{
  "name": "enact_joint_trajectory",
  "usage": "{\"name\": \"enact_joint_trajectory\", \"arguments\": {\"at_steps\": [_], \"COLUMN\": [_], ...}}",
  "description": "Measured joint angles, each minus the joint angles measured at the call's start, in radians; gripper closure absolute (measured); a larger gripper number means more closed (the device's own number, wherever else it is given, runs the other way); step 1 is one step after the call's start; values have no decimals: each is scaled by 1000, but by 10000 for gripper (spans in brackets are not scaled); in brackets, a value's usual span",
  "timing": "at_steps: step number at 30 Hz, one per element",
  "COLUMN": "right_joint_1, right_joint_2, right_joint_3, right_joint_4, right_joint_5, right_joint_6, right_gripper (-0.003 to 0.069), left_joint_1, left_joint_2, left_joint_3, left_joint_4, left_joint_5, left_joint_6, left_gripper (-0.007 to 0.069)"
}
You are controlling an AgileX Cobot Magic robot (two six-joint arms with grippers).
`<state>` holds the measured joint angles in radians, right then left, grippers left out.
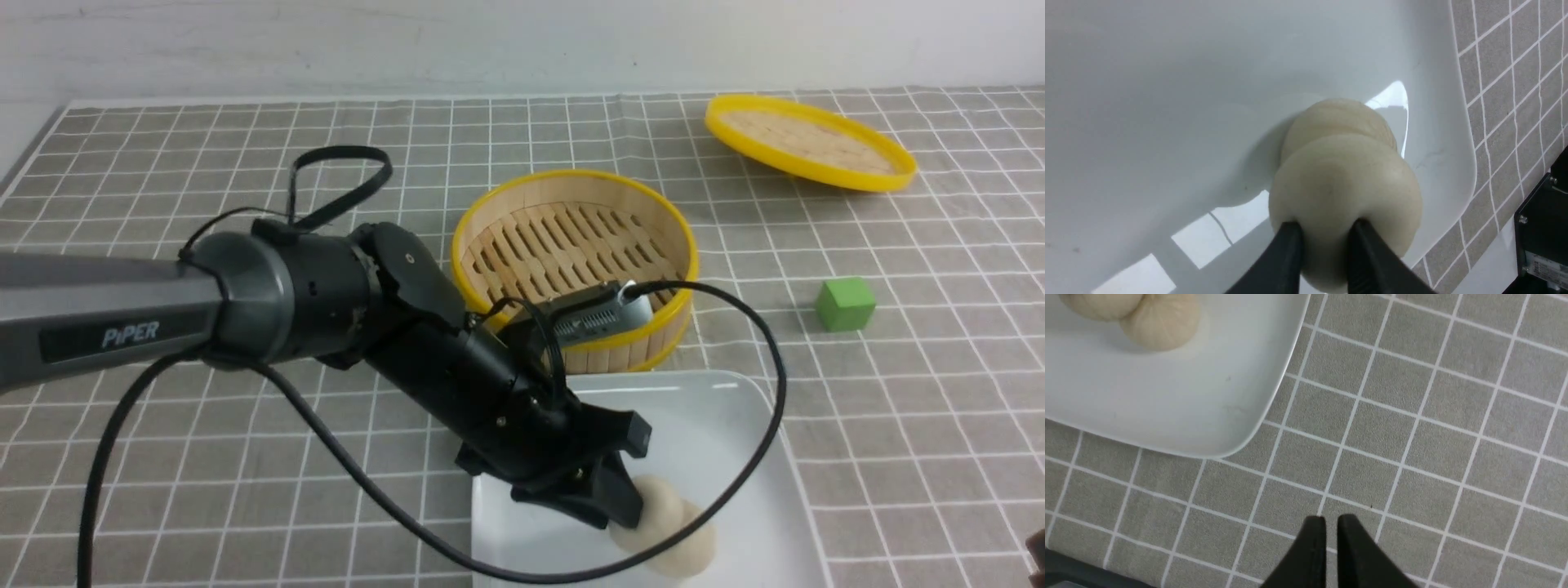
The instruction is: Put the steamed buns into the plate on the grey tablecloth.
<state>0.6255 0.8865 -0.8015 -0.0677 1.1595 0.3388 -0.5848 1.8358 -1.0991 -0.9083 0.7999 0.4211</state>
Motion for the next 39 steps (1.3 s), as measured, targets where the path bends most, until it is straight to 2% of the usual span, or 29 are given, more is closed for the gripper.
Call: {"name": "enact_joint_trajectory", "arguments": {"at_steps": [4, 8, 13, 20, 23, 27, 28, 29, 31, 32, 34, 37, 39], "right_joint_1": [0, 0, 0, 0, 0, 0, 0, 0, 0, 0, 0, 0, 0], "right_joint_2": [0, -6, -11, -59, -119, -261, -276, -341, -430, -476, -549, -671, -747], "right_joint_3": [0, 0, 0, 0, 0, 0, 0, 0, 0, 0, 0, 14, 51], "right_joint_4": [3, 4, 3, -13, -27, -32, -32, -32, -32, -32, -32, -32, -30], "right_joint_5": [38, 63, 72, 76, 77, 82, 83, 88, 95, 98, 98, 98, 65], "right_joint_6": [0, -1, -5, -35, -35, -34, -34, -34, -34, -34, -34, -34, -34], "right_gripper": [585, 582, 578, 578, 578, 578, 578, 578, 578, 578, 578, 588, 628], "left_joint_1": [0, 6, 11, 12, 12, 12, 12, 12, 12, 12, 12, 12, 12], "left_joint_2": [-33, -94, -172, -279, -314, -366, -366, -392, -424, -438, -468, -503, -521], "left_joint_3": [0, 0, 0, 0, 0, 0, 0, 0, 1, 1, 1, 1, 1], "left_joint_4": [46, 160, 304, 374, 394, 428, 428, 432, 438, 444, 459, 471, 476], "left_joint_5": [-2, -5, -28, -13, 28, 102, 104, 108, 109, 109, 109, 109, 109], "left_joint_6": [-6, -76, -170, -206, -207, -210, -210, -210, -210, -210, -210, -210, -210], "left_gripper": [278, 193, 167, 165, 194, 367, 367, 463, 562, 587, 617, 622, 622]}}
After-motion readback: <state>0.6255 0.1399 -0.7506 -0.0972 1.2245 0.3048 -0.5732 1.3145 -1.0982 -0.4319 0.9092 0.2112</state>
